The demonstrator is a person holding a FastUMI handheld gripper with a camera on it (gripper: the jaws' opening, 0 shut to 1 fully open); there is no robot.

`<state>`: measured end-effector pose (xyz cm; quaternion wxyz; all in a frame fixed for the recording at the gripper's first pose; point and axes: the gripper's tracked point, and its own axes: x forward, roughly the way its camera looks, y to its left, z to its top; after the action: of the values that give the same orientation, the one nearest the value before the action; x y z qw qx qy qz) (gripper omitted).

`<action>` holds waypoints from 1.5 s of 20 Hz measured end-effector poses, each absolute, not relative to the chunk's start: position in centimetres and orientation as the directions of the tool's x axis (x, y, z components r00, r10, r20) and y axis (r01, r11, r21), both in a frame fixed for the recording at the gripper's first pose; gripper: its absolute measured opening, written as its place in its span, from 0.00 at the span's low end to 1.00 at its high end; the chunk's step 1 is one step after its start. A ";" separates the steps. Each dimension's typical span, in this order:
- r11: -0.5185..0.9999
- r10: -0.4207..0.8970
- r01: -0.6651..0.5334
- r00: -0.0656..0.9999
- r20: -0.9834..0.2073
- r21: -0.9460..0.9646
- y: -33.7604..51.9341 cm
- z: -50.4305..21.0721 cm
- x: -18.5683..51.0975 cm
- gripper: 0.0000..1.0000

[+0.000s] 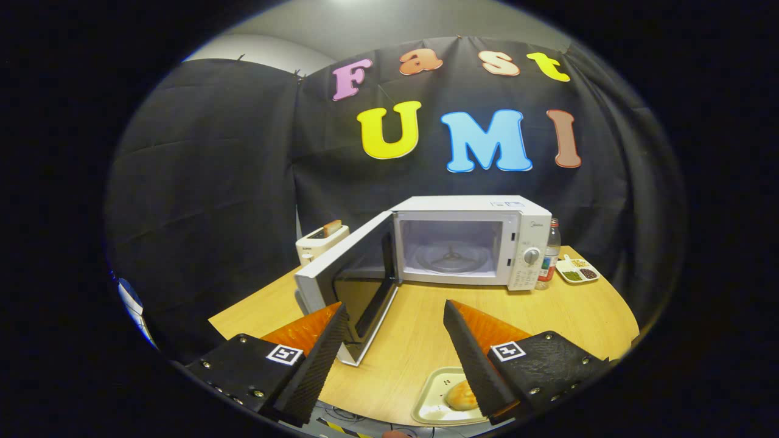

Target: Open the microwave, put the food inside, and close the microwave door.

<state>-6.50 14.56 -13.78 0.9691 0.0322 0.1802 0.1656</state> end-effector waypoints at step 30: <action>0.985 0.141 -0.169 0.641 -0.755 0.041 5.6 -32.6 -7.2 0.97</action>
<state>-7.15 5.61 -32.62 0.9056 -0.0166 0.4152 0.0856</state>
